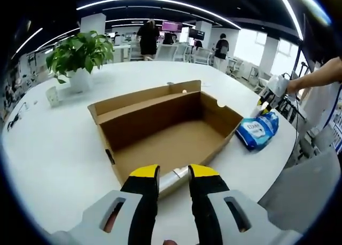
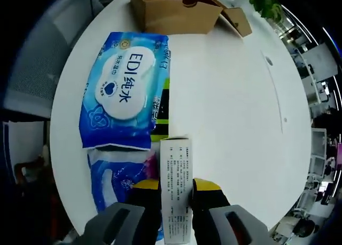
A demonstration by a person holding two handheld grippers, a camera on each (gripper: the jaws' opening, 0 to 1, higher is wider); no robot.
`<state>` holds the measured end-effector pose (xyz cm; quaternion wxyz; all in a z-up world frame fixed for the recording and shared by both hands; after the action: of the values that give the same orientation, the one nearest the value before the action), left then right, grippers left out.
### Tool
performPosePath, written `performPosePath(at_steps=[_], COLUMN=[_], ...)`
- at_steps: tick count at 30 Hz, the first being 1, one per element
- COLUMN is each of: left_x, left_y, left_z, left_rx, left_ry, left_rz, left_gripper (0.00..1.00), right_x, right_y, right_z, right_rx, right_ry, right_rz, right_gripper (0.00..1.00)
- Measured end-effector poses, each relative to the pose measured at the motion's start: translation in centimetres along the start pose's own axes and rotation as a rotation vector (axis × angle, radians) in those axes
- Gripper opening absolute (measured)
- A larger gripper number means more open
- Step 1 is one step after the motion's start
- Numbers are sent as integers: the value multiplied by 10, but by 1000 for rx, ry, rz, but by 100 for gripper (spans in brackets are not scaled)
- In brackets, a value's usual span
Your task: Operate the shoe box by opening the lid, removing the specified soft item, and placing it in the target area until the item is outside and the box remains undamaged.
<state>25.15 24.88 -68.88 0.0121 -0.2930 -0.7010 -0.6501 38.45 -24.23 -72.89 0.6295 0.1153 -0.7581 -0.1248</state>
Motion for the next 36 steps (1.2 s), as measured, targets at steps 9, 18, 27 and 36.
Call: performPosePath(at_steps=[9,18,27,36], left_x=[1,2,6,6], left_y=[0,1,3,1], left_z=[2,0,-7,-8], left_rx=[5,4,7,11], left_ry=[9,10,8,4], left_rz=[-2,-2,-6,-1], left_gripper=[21,21,21,21], right_x=[-2,1,19,46], right_y=[-3,-2,1,19], right_z=[1,0,-4,-2], right_rx=[25,19,-41,-141], right_ry=[12,5,-45,-136], right_rz=[23,22,-8,-152], right_gripper=[17,18,20,21])
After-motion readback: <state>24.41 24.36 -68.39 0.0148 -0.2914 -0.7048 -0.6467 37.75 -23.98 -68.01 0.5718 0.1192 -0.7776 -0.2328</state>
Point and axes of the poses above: the point that each gripper's makers call its tool centre point, and the gripper's own axes: x roughly backward along the fingers, z roughly to its left, y roughly out of its top, the point moved 8 cm from there along x, roughly backward along the fingers, and after that the axes turned 14 degrees about -z, right-handed, at the moved point
